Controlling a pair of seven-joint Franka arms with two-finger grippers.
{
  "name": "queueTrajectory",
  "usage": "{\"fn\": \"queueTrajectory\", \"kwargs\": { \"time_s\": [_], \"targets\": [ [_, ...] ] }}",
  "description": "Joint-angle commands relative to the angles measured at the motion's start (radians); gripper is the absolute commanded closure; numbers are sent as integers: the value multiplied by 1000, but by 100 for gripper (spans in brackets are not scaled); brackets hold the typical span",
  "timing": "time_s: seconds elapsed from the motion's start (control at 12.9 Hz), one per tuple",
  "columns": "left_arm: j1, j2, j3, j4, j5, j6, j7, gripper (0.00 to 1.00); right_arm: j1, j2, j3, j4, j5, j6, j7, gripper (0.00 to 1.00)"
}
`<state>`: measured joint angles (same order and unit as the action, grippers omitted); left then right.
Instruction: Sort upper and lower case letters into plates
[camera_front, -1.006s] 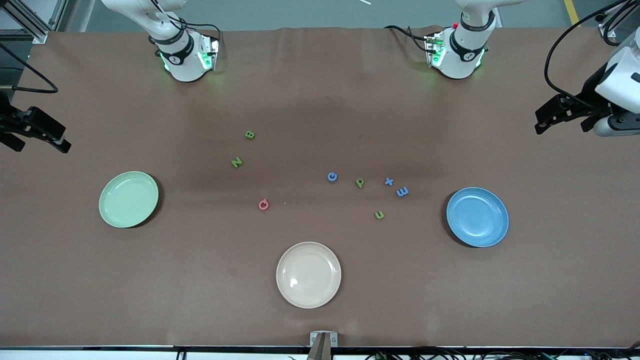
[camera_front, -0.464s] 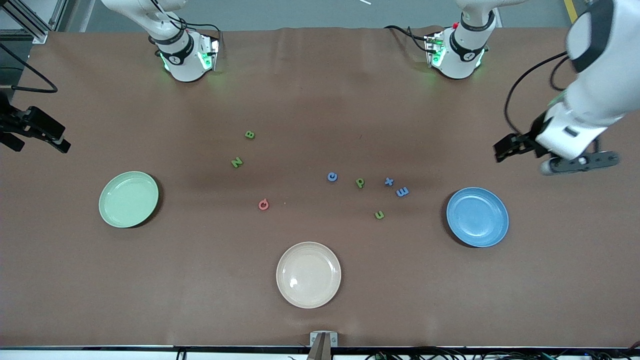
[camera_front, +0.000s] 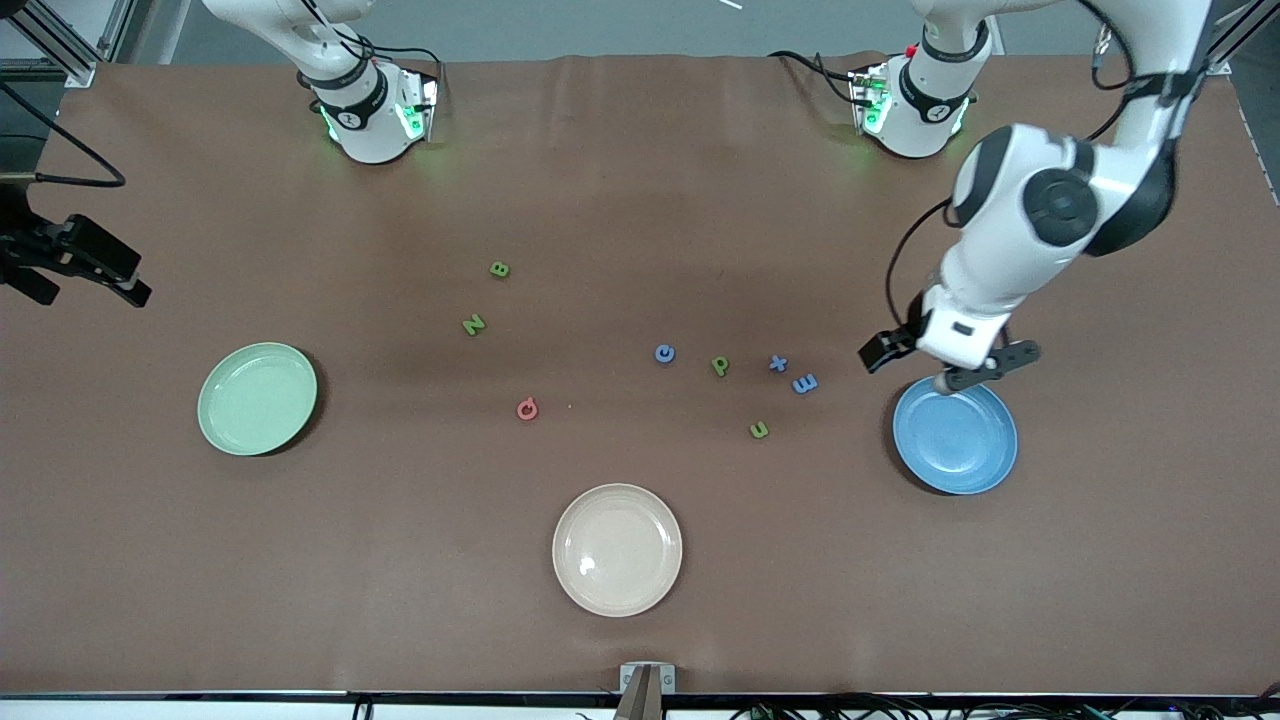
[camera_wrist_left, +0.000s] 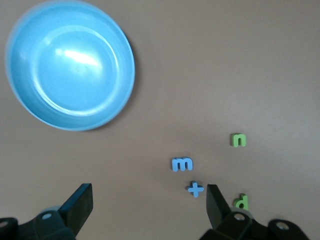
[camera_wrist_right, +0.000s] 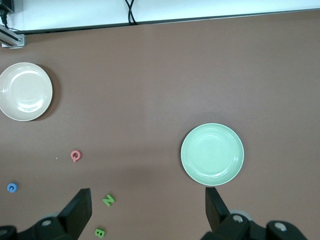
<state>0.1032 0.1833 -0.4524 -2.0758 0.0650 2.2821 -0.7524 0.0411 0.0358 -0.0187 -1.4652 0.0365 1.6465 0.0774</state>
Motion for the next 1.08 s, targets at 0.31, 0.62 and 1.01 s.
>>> {"fn": "queueTrajectory", "kwargs": {
  "time_s": [0.31, 0.62, 1.01],
  "targets": [
    [-66, 280, -3, 8, 318, 247, -341, 1, 84, 50, 3, -15, 2, -10, 18, 0],
    [-82, 363, -3, 16, 355, 260, -407, 13, 259, 76, 3, -82, 3, -1, 150, 0],
    [-88, 415, -3, 20, 355, 284, -427, 25, 529, 168, 3, -135, 5, 70, 479, 0]
  ]
}}
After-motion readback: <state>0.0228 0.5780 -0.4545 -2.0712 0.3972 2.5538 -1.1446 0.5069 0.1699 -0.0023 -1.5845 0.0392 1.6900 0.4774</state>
